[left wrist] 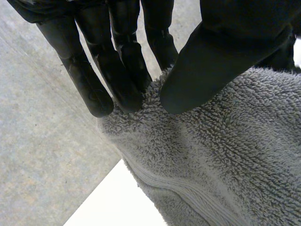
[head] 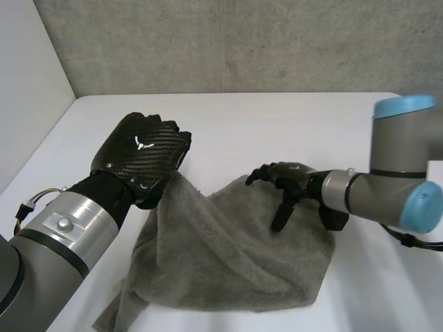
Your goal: Fold the towel.
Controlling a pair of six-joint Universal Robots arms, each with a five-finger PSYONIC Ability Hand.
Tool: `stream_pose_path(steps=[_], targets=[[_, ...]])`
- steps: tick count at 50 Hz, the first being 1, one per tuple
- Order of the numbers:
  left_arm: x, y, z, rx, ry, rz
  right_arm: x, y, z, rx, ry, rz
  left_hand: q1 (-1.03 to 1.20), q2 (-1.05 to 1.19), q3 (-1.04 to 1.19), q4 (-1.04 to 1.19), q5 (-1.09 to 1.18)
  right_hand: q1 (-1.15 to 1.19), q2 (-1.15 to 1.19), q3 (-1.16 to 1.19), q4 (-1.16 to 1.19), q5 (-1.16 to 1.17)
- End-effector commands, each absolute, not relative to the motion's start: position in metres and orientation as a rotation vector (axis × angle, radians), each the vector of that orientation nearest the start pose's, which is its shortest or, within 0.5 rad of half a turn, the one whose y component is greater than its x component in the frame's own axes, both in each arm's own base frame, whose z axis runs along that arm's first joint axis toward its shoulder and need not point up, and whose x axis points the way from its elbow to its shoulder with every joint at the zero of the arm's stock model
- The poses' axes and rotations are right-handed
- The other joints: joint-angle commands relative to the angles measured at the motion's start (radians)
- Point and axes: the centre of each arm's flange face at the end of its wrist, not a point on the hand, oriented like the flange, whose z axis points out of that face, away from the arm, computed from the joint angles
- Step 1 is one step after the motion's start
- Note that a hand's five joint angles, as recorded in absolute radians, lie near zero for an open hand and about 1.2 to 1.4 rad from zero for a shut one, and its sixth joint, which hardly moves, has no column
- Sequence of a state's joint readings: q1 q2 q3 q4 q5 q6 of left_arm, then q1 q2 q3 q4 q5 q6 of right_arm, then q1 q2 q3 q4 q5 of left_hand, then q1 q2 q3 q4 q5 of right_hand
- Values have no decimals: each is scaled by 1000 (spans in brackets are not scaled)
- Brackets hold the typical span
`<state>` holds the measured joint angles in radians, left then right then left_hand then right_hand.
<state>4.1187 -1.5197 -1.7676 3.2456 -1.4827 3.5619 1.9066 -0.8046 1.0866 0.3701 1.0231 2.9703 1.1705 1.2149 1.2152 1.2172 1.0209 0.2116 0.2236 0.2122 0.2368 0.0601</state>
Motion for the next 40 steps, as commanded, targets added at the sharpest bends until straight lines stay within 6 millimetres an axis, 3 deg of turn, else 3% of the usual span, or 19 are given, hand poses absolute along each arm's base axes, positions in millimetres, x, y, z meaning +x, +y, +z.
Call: stream_pose_path(steps=[1, 2, 4, 8, 10, 13, 15, 17, 19, 21, 25, 29, 32, 38, 40], targets=[[-279, -166, 277, 1237, 2019, -2337, 310, -312, 138, -914, 2182, -1119, 226, 181, 181, 179, 201, 530, 518, 530, 505, 507], [-280, -170, 280, 1219, 1994, -2361, 310, -312, 138, -914, 2182, -1120, 226, 181, 181, 179, 201, 534, 522, 533, 509, 511], [-280, -173, 282, 1203, 1970, -2387, 312, -321, 149, -913, 2169, -1200, 226, 181, 181, 179, 201, 1182, 1170, 1181, 1157, 1159], [-283, -180, 290, 1165, 1911, -2448, 314, -331, 166, -912, 2124, -1298, 226, 181, 181, 179, 201, 1185, 1173, 1184, 1159, 1162], [-284, -183, 296, 1144, 1874, -2487, 316, -339, 195, -891, 2059, -1435, 226, 181, 181, 179, 201, 1185, 1173, 1184, 1159, 1162], [-287, -196, 314, 1078, 1776, -2574, 316, -343, 213, -872, 2013, -1528, 226, 181, 181, 179, 201, 1185, 1173, 1184, 1159, 1162], [-290, -205, 322, 1049, 1740, -2603, 313, -349, 241, -816, 1935, -1694, 226, 181, 181, 179, 201, 1185, 1173, 1184, 1159, 1162], [-289, -208, 324, 1037, 1741, -2602, 312, -350, 248, -791, 1919, -1741, 226, 181, 181, 179, 201, 1185, 1173, 1184, 1159, 1162], [-288, -208, 323, 1038, 1753, -2592, 311, -348, 247, -786, 1921, -1745, 226, 181, 181, 179, 201, 1162, 1150, 1162, 1137, 1139], [-287, -206, 318, 1049, 1783, -2573, 309, -341, 230, -804, 1968, -1680, 226, 181, 181, 179, 201, 247, 235, 247, 222, 224], [-283, -191, 308, 1088, 1820, -2539, 309, -336, 211, -827, 2006, -1614, 226, 181, 181, 179, 201, 147, 135, 146, 121, 124], [-278, -175, 318, 1084, 1784, -2584, 317, -333, 189, -864, 2005, -1520, 226, 181, 181, 179, 201, 97, 85, 96, 71, 74], [-274, -158, 330, 1087, 1733, -2640, 323, -328, 182, -888, 1983, -1479, 226, 181, 181, 179, 201, 82, 70, 81, 57, 59], [-268, -129, 348, 1100, 1660, -2720, 346, -299, 154, -975, 1917, -1229, 226, 181, 181, 179, 201, -37, -49, -38, -62, -60], [-266, -124, 350, 1110, 1661, -2723, 362, -275, 139, -1027, 1886, -1073, 226, 181, 181, 179, 201, -37, -49, -38, -62, -60]])
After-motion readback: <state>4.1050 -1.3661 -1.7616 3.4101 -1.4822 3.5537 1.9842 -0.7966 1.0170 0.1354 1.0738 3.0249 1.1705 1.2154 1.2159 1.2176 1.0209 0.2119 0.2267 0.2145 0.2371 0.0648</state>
